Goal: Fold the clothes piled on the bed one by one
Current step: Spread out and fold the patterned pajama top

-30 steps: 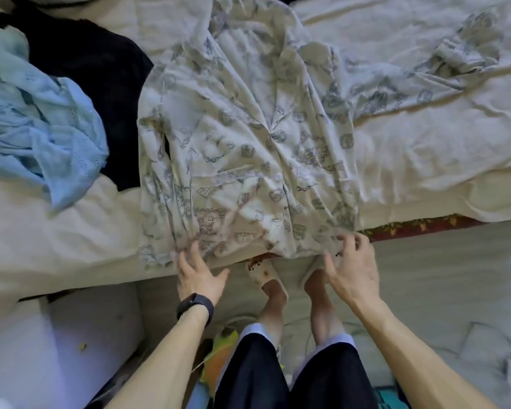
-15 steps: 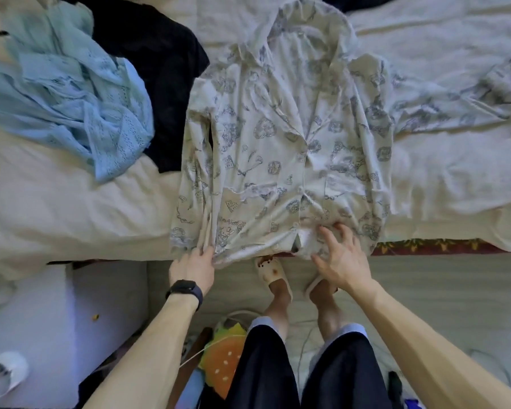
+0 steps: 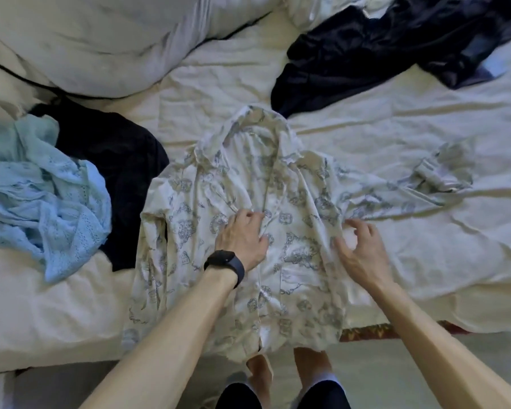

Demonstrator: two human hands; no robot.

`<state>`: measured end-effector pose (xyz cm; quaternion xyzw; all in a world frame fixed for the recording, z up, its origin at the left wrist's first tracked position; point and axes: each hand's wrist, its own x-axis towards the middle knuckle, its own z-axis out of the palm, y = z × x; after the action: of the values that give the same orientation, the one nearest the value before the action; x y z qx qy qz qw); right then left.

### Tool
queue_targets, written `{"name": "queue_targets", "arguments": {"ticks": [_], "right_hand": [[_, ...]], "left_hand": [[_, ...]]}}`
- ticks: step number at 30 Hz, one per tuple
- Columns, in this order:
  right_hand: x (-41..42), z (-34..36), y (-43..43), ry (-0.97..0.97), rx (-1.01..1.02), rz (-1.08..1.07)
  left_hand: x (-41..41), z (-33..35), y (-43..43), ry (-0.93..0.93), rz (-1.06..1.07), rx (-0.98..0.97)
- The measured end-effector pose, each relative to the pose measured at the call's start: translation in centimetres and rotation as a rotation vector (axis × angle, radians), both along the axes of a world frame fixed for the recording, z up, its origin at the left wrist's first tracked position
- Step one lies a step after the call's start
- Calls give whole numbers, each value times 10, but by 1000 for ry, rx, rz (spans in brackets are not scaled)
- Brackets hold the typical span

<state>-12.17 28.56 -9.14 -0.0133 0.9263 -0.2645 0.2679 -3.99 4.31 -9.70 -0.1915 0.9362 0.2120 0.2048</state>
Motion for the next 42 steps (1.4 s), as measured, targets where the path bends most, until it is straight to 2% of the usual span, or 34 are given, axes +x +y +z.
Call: {"name": "queue_targets", "arguments": {"ticks": [3,5,7,10,12,14,16,18,21,24,28,31,33,36,37,40,42], "right_hand": [[-84,-13,6,81,52,2],[-131,-26,12,94,111,86],[-167,-38,19,54,211,225],[-197,-49,24,-45,317,407],[-211,-51,26,-113,345,519],[-226,-50,31,-131,203,475],[-243,-46,37,-25,9,297],[-252,-43,39,99,-46,216],[-250,-49,35,26,28,261],[-236,-55,23,-63,142,340],[-222,-59,-20,-12,5,325],[-224,-67,-55,-38,42,436],[-229,-68,-65,-17,24,469],[-238,-66,-54,48,-143,181],[-241,-66,-48,85,-141,111],[-244,-70,-37,53,80,197],[-241,-71,-41,61,154,221]], "left_hand": [[-94,-8,4,104,-63,-64],[-151,-18,6,120,-141,-136],[-201,-30,7,55,-278,-246],[-247,-47,-3,-136,-542,-484],[-268,-49,-16,-219,-639,-554],[-287,-43,-26,-266,-732,-598],[-303,-33,-39,-310,-846,-643],[-313,-22,-57,-356,-740,-557],[-317,-23,-75,-314,-519,-418],[-303,-36,-67,-260,-606,-405],[-273,-43,-59,-201,-777,-507],[-262,-45,-62,-164,-884,-546],[-263,-41,-69,-165,-860,-552],[-275,-33,-90,-78,-751,-549],[-279,-29,-97,-26,-702,-528],[-291,-27,-104,100,-615,-488],[-294,-27,-98,150,-554,-446]]}}
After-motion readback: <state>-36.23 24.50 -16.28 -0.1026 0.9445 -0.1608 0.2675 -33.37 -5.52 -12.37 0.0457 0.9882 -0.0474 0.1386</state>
